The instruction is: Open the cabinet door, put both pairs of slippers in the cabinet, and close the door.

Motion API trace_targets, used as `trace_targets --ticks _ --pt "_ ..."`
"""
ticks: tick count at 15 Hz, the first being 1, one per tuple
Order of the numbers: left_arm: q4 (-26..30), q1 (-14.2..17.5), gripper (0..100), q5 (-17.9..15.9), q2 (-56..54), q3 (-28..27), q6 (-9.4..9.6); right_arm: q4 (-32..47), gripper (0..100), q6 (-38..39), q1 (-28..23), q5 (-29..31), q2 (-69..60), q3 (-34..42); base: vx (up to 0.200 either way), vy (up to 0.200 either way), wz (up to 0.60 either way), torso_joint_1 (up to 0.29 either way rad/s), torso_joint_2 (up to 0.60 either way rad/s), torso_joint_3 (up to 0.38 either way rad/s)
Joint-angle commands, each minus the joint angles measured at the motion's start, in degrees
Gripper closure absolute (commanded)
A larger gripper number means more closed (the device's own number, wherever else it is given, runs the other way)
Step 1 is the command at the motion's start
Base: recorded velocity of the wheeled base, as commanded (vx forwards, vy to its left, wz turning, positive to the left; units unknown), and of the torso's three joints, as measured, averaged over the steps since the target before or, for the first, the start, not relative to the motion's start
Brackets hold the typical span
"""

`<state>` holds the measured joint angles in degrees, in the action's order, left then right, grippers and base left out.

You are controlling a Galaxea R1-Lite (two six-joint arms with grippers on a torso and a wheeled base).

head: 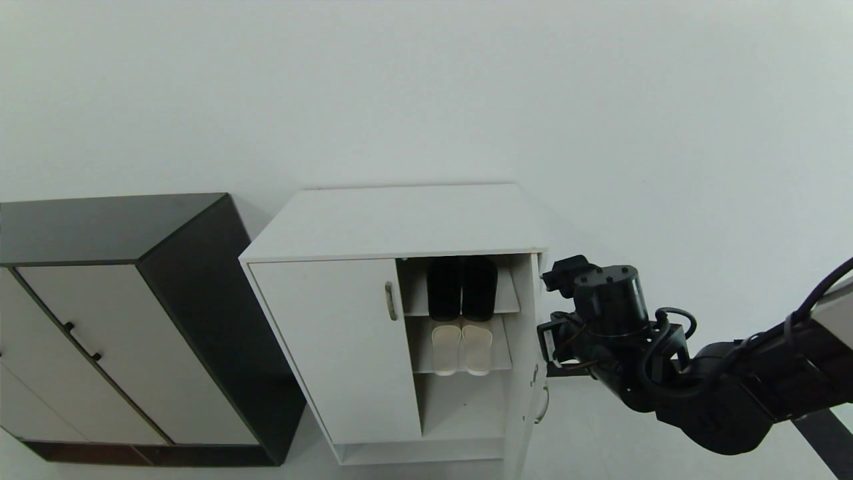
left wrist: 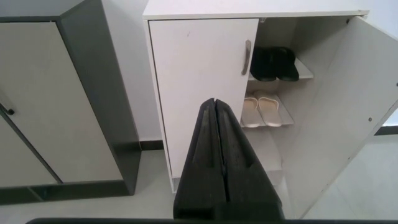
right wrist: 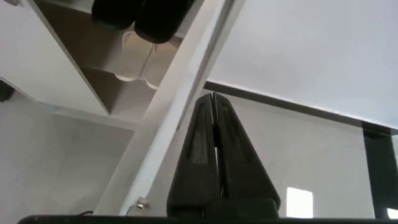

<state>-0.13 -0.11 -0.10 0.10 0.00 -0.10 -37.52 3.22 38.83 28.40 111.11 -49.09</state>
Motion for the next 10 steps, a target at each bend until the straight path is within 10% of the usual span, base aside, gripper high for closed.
trace_targets --ticks 1,10 --pt "0.0 -0.1 100 0.0 0.0 0.0 0.01 -0.1 100 1.9 0.3 -2.6 2.0 -1.0 0.0 0.0 0.0 0.0 0.0 0.0" --pt "0.0 0.0 100 0.0 0.0 0.0 0.01 -6.9 100 10.7 1.3 -13.8 1.7 -1.3 0.0 0.0 0.0 0.0 0.0 0.0"
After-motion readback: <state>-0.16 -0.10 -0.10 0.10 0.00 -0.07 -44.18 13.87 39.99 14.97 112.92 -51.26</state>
